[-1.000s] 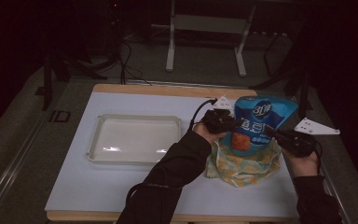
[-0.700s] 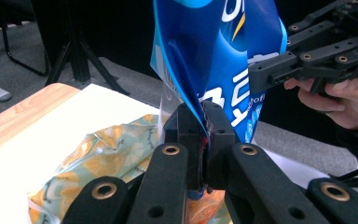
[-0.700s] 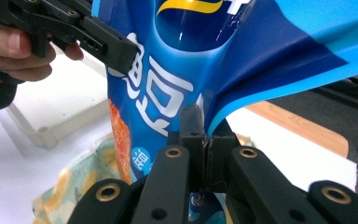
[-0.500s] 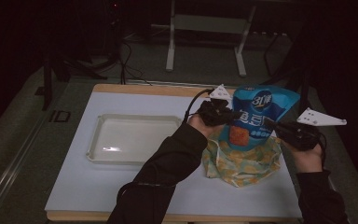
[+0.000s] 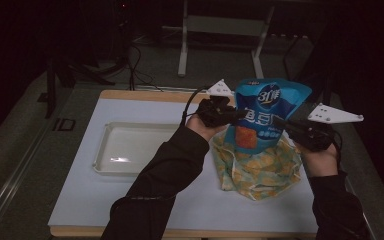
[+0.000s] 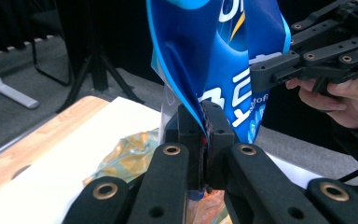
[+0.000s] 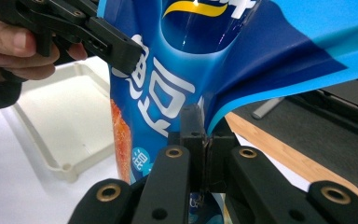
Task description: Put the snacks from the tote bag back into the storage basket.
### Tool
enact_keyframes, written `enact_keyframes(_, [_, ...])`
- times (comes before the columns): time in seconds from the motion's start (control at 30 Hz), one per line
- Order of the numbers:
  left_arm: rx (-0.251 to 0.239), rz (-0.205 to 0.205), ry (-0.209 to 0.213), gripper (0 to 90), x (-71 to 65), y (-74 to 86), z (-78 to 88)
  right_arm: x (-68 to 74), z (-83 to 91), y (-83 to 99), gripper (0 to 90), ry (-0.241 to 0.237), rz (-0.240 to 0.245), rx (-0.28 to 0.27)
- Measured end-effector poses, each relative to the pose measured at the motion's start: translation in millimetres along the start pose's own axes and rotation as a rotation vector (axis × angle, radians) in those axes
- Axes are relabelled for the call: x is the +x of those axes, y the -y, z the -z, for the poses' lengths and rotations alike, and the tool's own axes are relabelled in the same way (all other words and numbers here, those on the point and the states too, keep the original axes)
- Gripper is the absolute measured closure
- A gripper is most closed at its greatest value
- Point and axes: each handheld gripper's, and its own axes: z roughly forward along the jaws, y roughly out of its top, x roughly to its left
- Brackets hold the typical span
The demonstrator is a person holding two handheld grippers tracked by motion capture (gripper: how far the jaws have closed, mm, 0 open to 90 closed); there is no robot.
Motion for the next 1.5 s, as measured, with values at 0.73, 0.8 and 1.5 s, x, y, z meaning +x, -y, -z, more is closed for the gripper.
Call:
enact_keyframes(0.73, [-0.010,0.017,-0.069,89.2,15.7,9.9,68.1,37.3,-39.2,-35.3,89.4,-0.062,0.051,-0.022])
enact_keyframes(0.8, [-0.008,0.018,-0.076,89.2,17.9,13.0,75.6,45.5,-48.2,-39.7,89.3,-0.074,0.057,-0.020])
enact_keyframes(1.5, [-0.013,0.069,-0.128,89.0,41.6,53.7,138.8,89.0,-104.6,-50.5,89.4,-0.155,0.092,-0.018])
